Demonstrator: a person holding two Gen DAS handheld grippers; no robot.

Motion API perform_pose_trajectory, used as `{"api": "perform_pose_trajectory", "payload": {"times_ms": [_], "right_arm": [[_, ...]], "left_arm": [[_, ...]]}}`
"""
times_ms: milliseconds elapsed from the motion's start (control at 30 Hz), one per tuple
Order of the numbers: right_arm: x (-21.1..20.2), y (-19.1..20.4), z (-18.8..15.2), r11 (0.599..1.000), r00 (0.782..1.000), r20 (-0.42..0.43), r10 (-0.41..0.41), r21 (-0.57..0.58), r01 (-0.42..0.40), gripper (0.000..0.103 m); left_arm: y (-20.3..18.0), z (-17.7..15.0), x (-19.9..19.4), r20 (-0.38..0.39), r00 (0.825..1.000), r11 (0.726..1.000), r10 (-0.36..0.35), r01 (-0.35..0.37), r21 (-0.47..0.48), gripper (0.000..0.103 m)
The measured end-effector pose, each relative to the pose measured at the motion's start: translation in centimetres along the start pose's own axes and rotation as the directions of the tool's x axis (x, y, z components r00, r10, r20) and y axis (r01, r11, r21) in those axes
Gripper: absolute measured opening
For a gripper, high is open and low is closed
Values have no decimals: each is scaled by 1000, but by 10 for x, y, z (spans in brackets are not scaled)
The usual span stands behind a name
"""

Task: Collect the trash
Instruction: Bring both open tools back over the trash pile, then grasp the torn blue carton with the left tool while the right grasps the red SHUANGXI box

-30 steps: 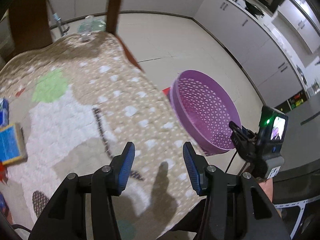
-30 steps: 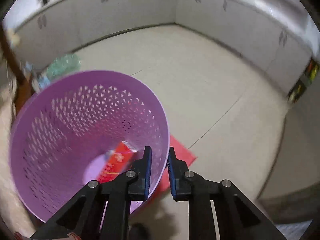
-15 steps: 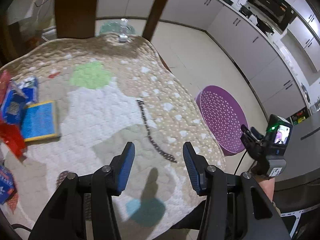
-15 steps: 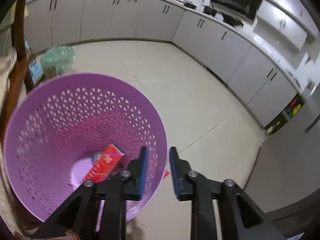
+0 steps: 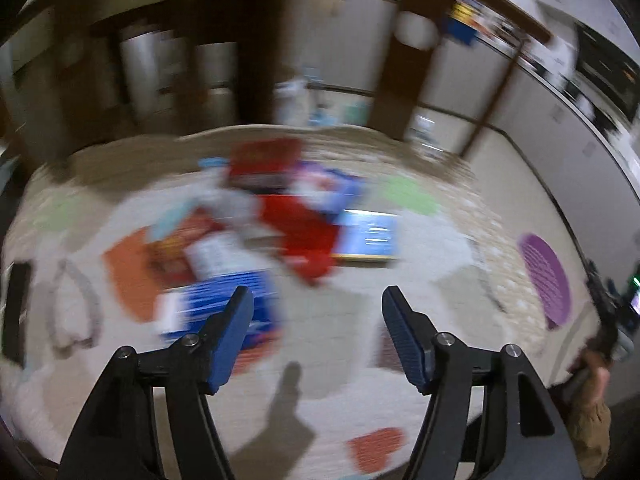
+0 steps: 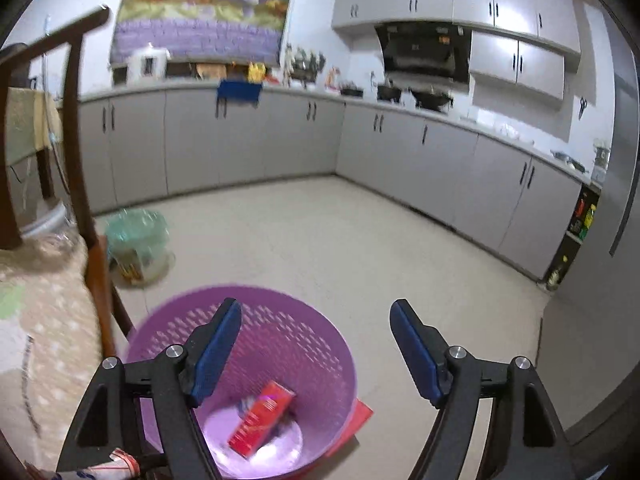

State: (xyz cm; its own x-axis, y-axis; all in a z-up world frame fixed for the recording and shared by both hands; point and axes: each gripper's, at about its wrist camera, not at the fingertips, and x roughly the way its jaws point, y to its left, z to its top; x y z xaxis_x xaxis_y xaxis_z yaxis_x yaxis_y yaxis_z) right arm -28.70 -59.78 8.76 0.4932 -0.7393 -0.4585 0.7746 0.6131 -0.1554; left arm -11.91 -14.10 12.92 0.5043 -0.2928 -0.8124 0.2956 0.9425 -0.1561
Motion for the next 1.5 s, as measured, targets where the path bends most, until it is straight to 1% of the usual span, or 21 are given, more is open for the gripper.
{"api": "perform_pose_trajectory", "payload": {"times_ms": [100,167,233,300,367,433,500,567,600,667,767,800,833,900,1000,1033,1133,1200,1267,1333,1500], "right_arm": [[-22,15,9,999,999,32,41,-20,-40,82],[-41,25,15,995,994,48,102,-16,-101,90],[-57,43,18,982,981,48,187,-31,-185,94],[-67,66,19,956,957,14,288,-66,-287,94],[-74,95,14,908,914,-51,403,-104,-407,94],[-80,126,8,843,853,-129,506,-133,-521,94],[-91,153,0,793,809,-176,561,-164,-586,94],[-103,176,-6,751,771,-209,601,-183,-635,94],[-106,184,-8,732,753,-226,617,-185,-656,94],[-112,198,-13,705,724,-258,640,-176,-686,94],[-108,210,-14,687,689,-310,655,-135,-714,94],[-108,207,-16,684,679,-325,658,-120,-720,94],[-106,208,-15,677,664,-344,664,-101,-729,94],[-100,217,-17,664,634,-381,673,-68,-745,94],[-96,229,-19,637,585,-425,691,-27,-771,94],[-94,236,-19,626,568,-440,696,-15,-779,94],[-92,257,-19,588,510,-475,717,18,-809,94],[-93,278,-18,547,456,-496,739,47,-836,94],[-94,294,-16,523,423,-507,751,66,-850,94],[-96,312,-14,507,408,-512,756,63,-859,94],[-102,349,4,497,444,-501,743,-31,-867,94]], "left_arm": [[45,-4,-5,-2,999,996,54,-54,-69,67],[64,-9,-2,-15,998,993,65,-66,-100,67],[75,-14,5,-30,998,992,51,-54,-113,67],[78,-18,13,-40,999,995,21,-25,-95,67],[72,-21,20,-44,999,1000,-12,10,-29,67],[61,-19,25,-45,999,996,-29,32,87,68],[50,-11,34,-51,998,974,-35,45,222,70],[44,-4,44,-65,997,955,-39,56,292,72],[40,0,51,-80,995,939,-54,78,335,76],[37,1,62,-114,991,921,-75,113,373,78],[35,-7,82,-210,972,915,-108,180,362,77],[34,-14,86,-237,965,919,-116,195,344,70],[35,-19,85,-240,963,922,-121,199,333,70],[37,-31,79,-222,966,930,-132,198,309,64],[48,-41,68,-202,960,947,-194,237,217,63],[51,-44,63,-186,962,952,-198,234,197,63],[58,-47,51,-135,974,966,-182,203,161,63],[65,-49,42,-105,979,975,-173,185,123,63],[75,-48,34,-85,984,982,-156,163,93,63],[83,-49,26,-64,989,988,-135,139,61,63],[107,-50,17,-55,990,992,-129,128,-10,63]]}}
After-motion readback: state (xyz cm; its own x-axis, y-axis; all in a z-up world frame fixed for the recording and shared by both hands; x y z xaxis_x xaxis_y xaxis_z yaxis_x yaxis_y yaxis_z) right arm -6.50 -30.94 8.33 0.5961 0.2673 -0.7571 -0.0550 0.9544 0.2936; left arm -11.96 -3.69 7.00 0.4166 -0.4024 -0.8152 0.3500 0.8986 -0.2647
